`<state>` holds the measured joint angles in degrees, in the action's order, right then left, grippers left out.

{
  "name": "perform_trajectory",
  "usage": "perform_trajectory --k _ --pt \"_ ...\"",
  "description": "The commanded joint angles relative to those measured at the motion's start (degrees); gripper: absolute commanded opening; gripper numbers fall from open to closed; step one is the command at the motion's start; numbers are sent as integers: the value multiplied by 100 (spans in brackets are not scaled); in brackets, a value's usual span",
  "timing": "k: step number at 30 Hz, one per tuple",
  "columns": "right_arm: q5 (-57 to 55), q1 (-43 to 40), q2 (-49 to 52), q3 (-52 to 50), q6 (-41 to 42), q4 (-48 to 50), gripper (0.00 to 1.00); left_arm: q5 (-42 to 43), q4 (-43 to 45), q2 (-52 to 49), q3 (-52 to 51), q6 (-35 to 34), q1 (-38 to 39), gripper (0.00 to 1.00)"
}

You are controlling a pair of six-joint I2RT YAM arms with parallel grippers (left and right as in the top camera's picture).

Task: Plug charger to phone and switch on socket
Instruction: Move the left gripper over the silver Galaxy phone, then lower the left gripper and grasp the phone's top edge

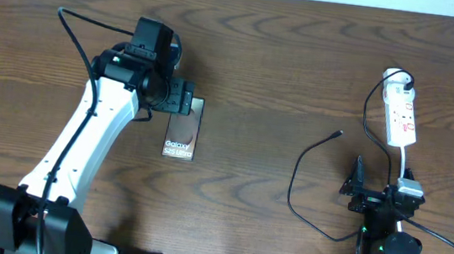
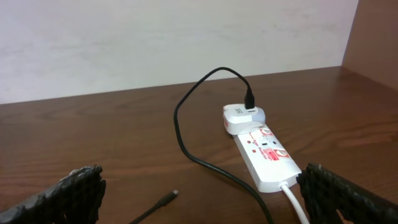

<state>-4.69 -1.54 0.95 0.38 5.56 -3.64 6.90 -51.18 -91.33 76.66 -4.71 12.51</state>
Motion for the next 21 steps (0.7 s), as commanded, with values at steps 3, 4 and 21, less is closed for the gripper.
perform_trajectory --k 3,4,21 --pt "-9 13 -57 -9 -50 -17 99 -90 57 -201 -170 -33 22 88" --pt "-9 13 -57 -9 -50 -17 99 -85 57 -258 -170 -33 22 88" --pt "-9 13 -57 -9 -50 -17 99 52 442 -1537 -177 -33 402 88"
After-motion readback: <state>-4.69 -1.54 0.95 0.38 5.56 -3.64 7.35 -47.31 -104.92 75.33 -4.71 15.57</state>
